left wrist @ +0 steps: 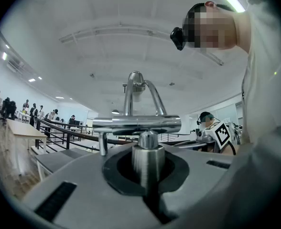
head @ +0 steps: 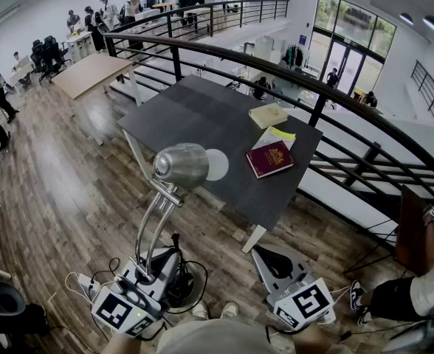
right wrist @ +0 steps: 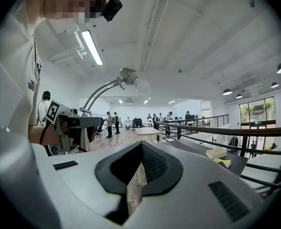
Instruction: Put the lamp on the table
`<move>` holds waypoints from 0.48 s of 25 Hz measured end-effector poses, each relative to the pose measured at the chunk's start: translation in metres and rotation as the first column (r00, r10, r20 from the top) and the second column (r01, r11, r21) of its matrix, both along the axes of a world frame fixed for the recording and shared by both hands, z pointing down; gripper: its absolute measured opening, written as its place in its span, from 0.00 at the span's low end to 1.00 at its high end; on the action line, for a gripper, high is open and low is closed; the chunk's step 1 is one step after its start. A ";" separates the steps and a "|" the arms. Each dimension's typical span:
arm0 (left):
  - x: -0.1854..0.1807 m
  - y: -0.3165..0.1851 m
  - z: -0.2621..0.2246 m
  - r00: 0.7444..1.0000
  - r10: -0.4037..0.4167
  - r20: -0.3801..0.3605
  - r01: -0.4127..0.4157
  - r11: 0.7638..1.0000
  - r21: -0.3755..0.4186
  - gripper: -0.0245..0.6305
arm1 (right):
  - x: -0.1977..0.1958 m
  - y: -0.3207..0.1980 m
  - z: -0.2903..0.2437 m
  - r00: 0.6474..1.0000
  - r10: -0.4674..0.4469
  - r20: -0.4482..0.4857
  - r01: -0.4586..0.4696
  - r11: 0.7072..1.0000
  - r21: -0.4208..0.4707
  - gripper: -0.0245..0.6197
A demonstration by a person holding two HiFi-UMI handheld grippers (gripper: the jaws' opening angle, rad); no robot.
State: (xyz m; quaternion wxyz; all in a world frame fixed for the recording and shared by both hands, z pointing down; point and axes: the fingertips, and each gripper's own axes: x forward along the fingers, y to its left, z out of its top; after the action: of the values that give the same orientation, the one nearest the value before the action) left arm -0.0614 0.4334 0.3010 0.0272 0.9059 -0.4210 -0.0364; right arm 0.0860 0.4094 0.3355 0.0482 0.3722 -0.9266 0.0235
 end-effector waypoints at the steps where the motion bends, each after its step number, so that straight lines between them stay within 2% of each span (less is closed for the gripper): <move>1: 0.000 -0.001 0.000 1.000 0.002 0.000 -0.002 1.000 -0.001 0.04 | -0.001 -0.001 0.000 1.000 0.002 0.000 -0.002 1.000 -0.001 0.04; 12: 0.008 -0.008 0.002 1.000 0.016 0.009 -0.016 1.000 -0.007 0.04 | 0.007 -0.008 0.002 0.999 0.030 0.010 -0.030 1.000 -0.005 0.04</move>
State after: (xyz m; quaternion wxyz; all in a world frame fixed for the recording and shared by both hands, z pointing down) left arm -0.0538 0.4252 0.3030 0.0288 0.9094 -0.4138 -0.0305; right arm 0.0928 0.4011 0.3374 0.0443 0.3859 -0.9210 0.0281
